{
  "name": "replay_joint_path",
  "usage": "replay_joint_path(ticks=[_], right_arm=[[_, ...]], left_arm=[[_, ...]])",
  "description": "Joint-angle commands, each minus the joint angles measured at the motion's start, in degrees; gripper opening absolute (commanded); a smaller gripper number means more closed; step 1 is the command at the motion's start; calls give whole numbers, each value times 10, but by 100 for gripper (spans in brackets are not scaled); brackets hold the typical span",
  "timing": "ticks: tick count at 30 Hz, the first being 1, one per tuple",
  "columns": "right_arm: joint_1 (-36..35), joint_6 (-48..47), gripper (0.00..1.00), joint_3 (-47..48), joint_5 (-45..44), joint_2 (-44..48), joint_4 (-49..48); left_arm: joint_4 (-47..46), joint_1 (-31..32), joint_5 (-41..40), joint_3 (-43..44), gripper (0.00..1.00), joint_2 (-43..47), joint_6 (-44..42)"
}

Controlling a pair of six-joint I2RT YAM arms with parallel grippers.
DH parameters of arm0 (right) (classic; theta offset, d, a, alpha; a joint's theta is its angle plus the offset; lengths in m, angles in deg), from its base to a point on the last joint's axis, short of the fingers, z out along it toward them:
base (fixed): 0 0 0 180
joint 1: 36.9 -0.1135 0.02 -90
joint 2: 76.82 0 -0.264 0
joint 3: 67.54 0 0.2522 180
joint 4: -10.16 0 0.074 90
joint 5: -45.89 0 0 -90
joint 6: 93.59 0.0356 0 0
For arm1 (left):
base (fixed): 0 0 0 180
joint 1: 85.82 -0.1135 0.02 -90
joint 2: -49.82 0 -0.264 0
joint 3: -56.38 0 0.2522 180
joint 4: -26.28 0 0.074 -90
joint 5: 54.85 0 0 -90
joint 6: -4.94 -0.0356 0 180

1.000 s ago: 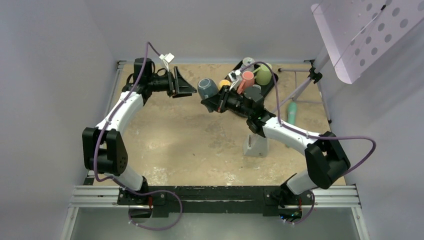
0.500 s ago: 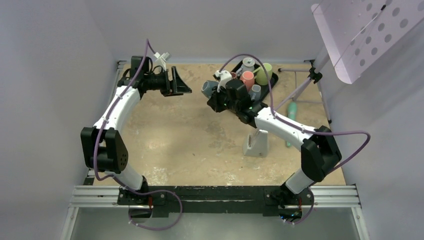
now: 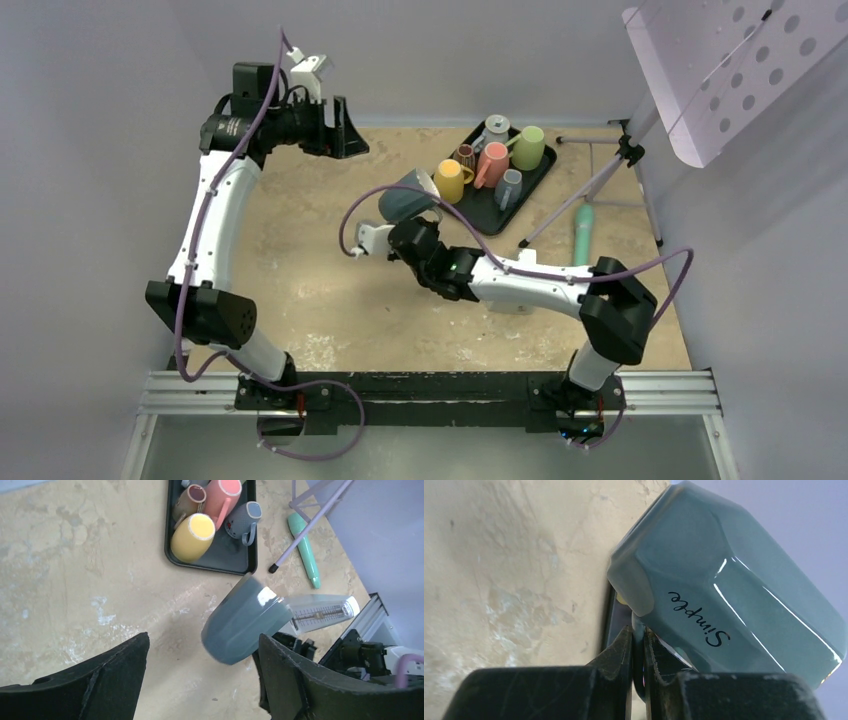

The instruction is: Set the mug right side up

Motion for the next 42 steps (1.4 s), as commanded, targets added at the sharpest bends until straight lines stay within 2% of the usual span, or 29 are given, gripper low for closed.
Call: replay_joint_path(ticks=[1, 7, 11, 15, 18, 20, 25, 29, 31, 34, 35, 38, 41, 42], right_arm=[[-29, -200, 0, -36, -104, -12, -144], [-62, -277, 0, -82, -105, -41, -212], [-75, -316, 0, -98, -103, -50, -251], [-83, -320, 0, -102, -93, -52, -256], [-85, -325, 0, -106, -98, -57, -265], [-85, -328, 0, -108, -103, -59, -270], [-85, -323, 0, -104, -102, -66, -268], [-85, -322, 0, -93, -105, -74, -271], [-85, -318, 0, -90, -104, -73, -271], [-85, -313, 0, -89, -103, -71, -269], [-85, -310, 0, -90, -104, -70, -268], [-85, -303, 0, -97, -117, -70, -283], [-84, -294, 0, -92, -137, -90, -280], [-85, -286, 11, -87, -141, -99, -265]], left_arm=[[109, 54, -68, 75, 84, -30, -68], [164, 136, -142, 85, 84, -61, -138], [201, 165, -205, 88, 82, -103, -170], [230, 188, -232, 109, 82, -142, -187], [297, 195, -236, 172, 75, -190, -200], [336, 195, -232, 182, 70, -203, -216], [338, 200, -249, 131, 60, -167, -251], [333, 215, -256, 81, 55, -153, -276], [307, 217, -256, 51, 45, -143, -281], [285, 218, -250, 30, 7, -134, -282], [285, 218, -244, 30, 0, -132, -284], [269, 217, -228, 10, 0, -123, -286], [213, 209, -238, -33, 0, -106, -273], [193, 205, -247, -46, 0, -104, -268]])
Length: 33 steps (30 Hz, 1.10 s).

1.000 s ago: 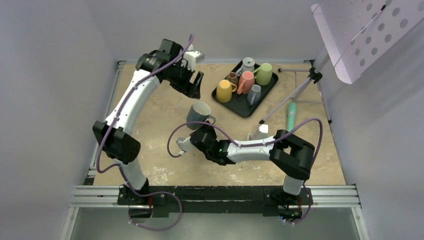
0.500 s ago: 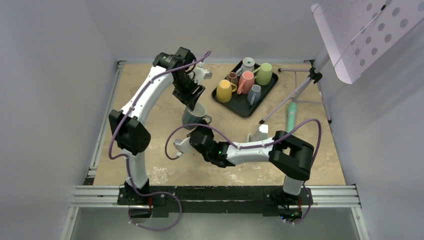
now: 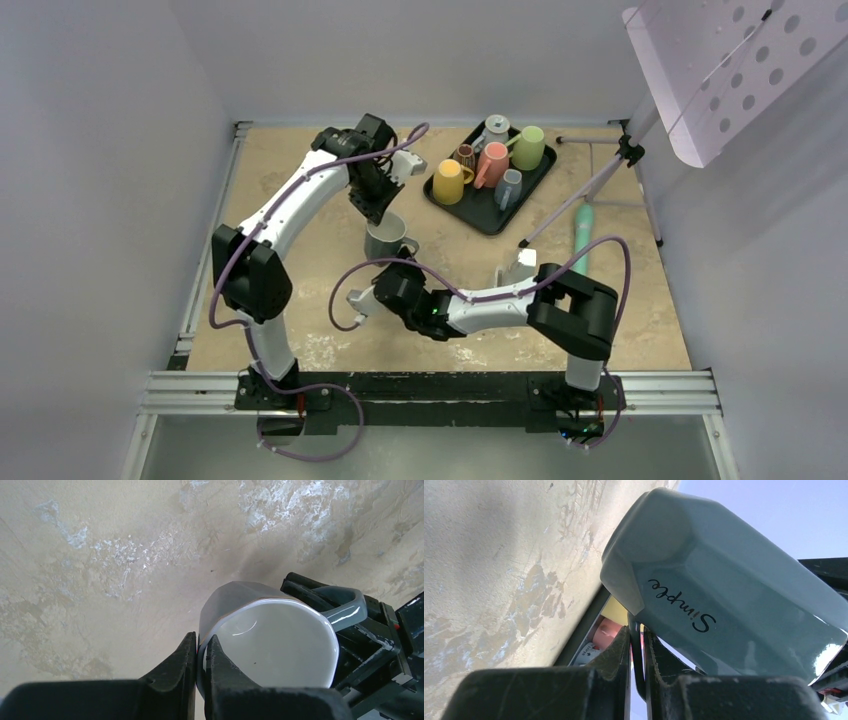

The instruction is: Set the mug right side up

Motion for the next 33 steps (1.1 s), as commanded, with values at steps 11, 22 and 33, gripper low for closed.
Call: replay_joint_path(ticks=[11, 22, 33], right_arm=[[7, 54, 55, 3, -79, 20, -112], [29, 401, 56, 47, 115, 136, 125], [311, 626, 56, 146, 424, 160, 219]], left_arm=[[-217, -38, -13, -137, 0, 68, 29], [-380, -108, -46, -157, 0, 41, 53], [-440, -144, 11, -147, 0, -23, 44]])
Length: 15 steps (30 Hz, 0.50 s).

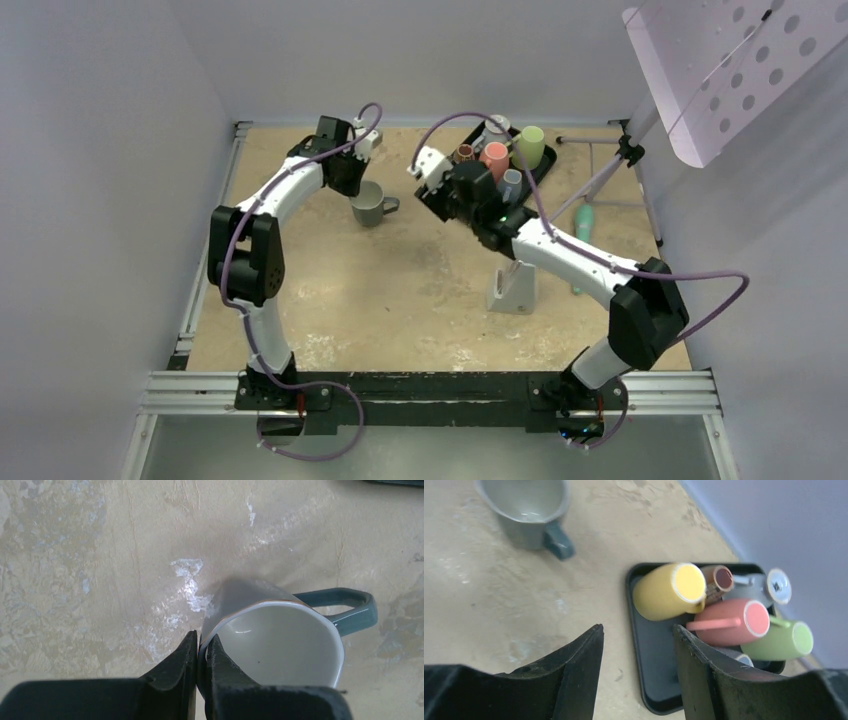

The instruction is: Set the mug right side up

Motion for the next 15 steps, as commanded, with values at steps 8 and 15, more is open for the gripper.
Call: replay_joint_path(ticks=[8, 15], right_arm=[[241, 89, 54, 95, 313, -58, 63], [296, 131, 54, 188, 353, -143, 61]], left_arm=[[-58, -9, 61, 21, 0, -29, -30], [-17, -16, 81, 47, 62, 5, -19]])
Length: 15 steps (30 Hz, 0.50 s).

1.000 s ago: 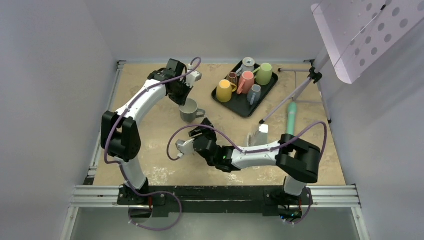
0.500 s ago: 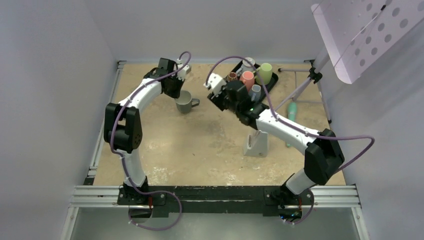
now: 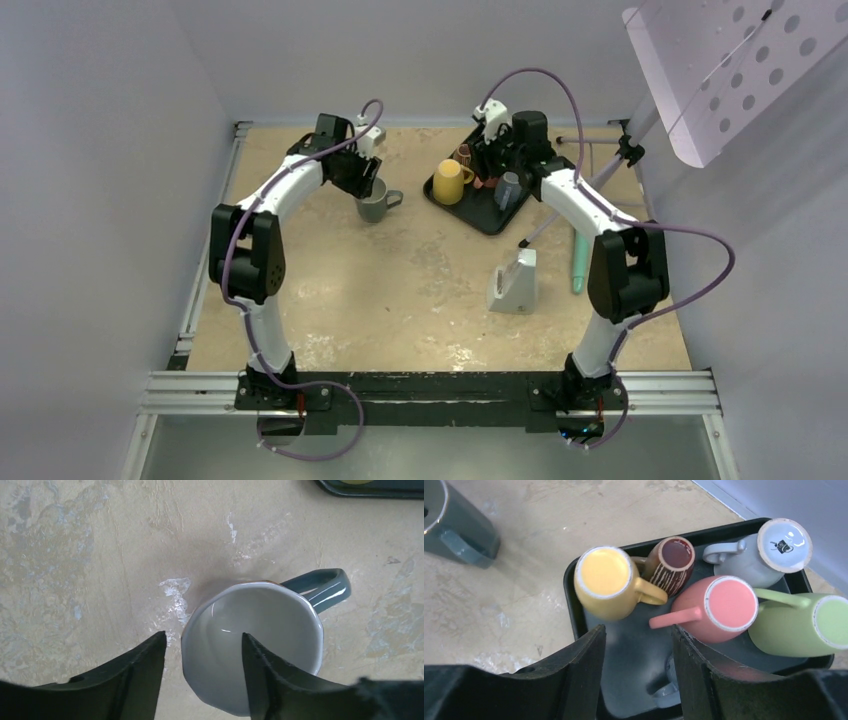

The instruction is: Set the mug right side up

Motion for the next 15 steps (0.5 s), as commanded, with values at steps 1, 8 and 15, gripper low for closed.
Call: replay_joint_path(ticks=[1, 8, 15], right_arm=[[22, 51, 55, 86, 72, -41, 14], [28, 173, 55, 177, 103, -129, 30], [27, 233, 52, 213, 111, -187, 25]], left_arm=[[22, -8, 32, 50, 66, 31, 8], [113, -9, 45, 100, 72, 78, 18], [125, -8, 84, 60, 72, 126, 37]])
